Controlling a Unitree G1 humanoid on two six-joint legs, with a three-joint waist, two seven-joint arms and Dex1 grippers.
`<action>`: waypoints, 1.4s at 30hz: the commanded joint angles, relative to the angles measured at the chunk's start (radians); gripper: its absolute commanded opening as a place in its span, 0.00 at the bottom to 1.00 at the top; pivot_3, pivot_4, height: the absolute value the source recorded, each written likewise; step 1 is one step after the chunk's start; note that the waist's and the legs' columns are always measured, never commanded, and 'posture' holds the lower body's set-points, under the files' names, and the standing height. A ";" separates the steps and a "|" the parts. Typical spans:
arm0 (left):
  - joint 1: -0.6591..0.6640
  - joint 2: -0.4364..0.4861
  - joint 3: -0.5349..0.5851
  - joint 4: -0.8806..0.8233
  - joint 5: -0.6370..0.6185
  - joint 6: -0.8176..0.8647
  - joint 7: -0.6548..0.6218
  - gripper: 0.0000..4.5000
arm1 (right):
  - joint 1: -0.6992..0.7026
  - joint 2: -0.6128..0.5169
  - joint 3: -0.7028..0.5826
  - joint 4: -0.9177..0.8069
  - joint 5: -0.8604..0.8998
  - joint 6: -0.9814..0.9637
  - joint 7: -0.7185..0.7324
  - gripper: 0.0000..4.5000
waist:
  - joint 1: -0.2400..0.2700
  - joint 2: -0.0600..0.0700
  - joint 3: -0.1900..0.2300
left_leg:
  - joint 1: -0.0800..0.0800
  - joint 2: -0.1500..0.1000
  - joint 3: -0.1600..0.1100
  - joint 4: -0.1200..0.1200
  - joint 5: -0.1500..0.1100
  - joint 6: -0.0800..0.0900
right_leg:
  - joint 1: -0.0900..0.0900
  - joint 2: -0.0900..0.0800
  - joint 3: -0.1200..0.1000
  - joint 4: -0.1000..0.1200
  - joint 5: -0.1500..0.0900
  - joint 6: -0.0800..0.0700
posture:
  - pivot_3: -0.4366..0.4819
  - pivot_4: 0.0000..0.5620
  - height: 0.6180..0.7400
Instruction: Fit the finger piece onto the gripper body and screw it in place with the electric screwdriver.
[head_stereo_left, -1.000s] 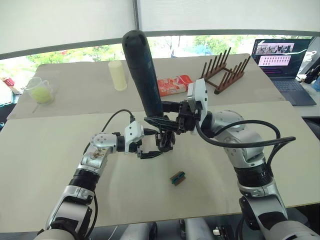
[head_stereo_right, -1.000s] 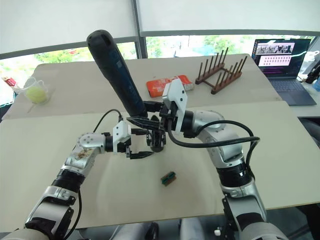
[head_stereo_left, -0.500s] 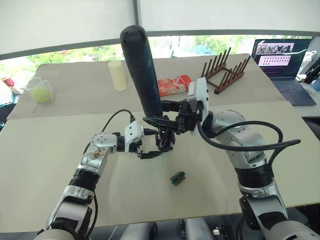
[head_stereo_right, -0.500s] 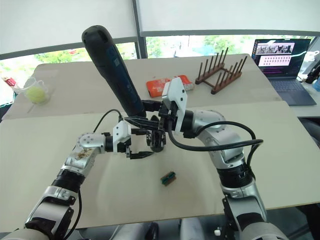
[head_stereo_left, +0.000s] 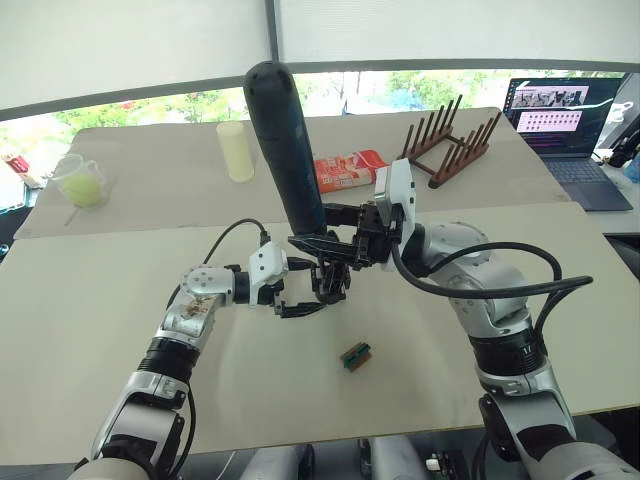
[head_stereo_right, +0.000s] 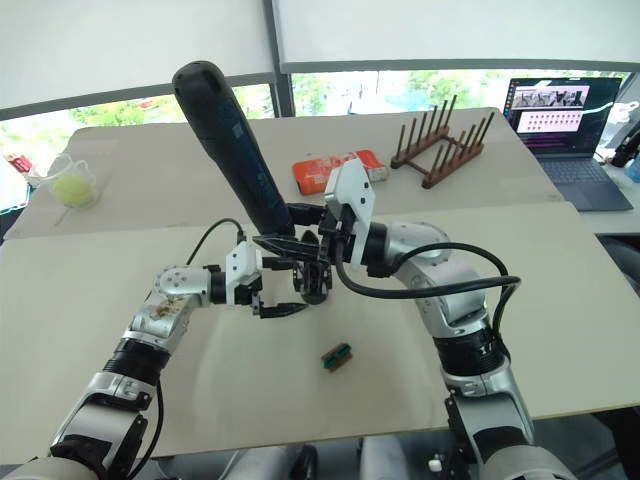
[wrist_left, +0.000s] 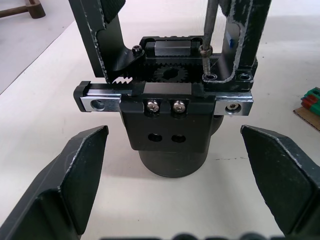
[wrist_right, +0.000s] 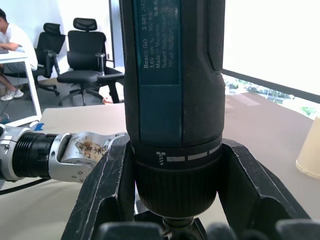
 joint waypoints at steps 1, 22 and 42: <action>-0.012 0.002 0.007 -0.027 -0.004 -0.014 0.000 1.00 | -0.006 0.005 -0.021 -0.026 0.009 -0.046 0.003 0.42 | 0.000 0.000 0.000 | 0.000 0.000 0.000 0.000 0.000 0.000 | 0.000 0.000 0.000 0.000 0.000 0.000 | 0.48 0.27 1.00; -0.015 0.001 0.008 -0.025 -0.004 -0.014 0.001 1.00 | 0.002 0.014 -0.023 -0.042 0.017 -0.027 -0.005 0.42 | 0.000 0.000 0.000 | 0.000 0.000 0.000 0.000 0.000 0.000 | 0.000 0.000 0.000 0.000 0.000 0.000 | 0.48 0.27 1.00; -0.019 0.000 0.008 -0.017 -0.003 -0.018 0.001 1.00 | 0.002 0.013 -0.020 -0.049 0.019 -0.026 -0.005 0.42 | 0.000 0.000 0.000 | 0.000 0.000 0.000 0.000 0.000 0.000 | 0.000 0.000 0.000 0.000 0.000 0.000 | 0.48 0.27 1.00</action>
